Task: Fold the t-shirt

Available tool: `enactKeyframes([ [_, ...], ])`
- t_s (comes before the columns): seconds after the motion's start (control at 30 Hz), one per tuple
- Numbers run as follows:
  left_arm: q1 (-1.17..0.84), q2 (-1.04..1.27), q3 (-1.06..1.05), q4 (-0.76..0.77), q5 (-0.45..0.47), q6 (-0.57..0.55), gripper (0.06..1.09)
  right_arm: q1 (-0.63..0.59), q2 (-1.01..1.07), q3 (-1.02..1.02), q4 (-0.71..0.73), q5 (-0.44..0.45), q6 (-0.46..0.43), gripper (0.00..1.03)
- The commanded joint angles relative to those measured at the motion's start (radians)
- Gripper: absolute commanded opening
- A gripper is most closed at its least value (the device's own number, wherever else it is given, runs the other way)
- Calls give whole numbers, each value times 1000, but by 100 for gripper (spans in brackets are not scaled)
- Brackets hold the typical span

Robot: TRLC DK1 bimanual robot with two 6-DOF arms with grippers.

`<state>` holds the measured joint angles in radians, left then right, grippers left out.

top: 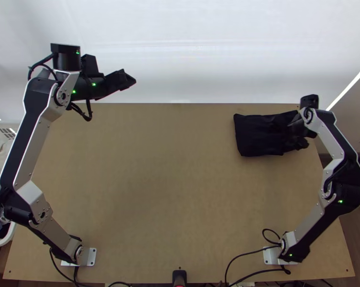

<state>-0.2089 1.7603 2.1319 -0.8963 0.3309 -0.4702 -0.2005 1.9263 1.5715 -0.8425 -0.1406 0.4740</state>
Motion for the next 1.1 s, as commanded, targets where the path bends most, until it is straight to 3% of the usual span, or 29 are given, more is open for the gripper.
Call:
enactKeyframes([
  [0.0,13,-36,-20,-6,-3,15,105,-42,3,16,16,30,-31,99],
  [0.27,16,-28,-23,-6,-3,18,105,-99,-15,-2,28,170,-51,99],
  [0.53,65,-64,-9,-6,-4,54,105,-23,-243,18,31,177,-110,99],
  [0.77,92,-179,-56,7,-173,173,105,81,-444,16,145,179,-225,99],
  [0.87,100,-272,-159,83,-279,237,105,121,-530,-19,226,179,-285,99],
  [1.07,169,-519,-429,300,-297,312,105,173,-694,-87,373,179,-359,99],
])
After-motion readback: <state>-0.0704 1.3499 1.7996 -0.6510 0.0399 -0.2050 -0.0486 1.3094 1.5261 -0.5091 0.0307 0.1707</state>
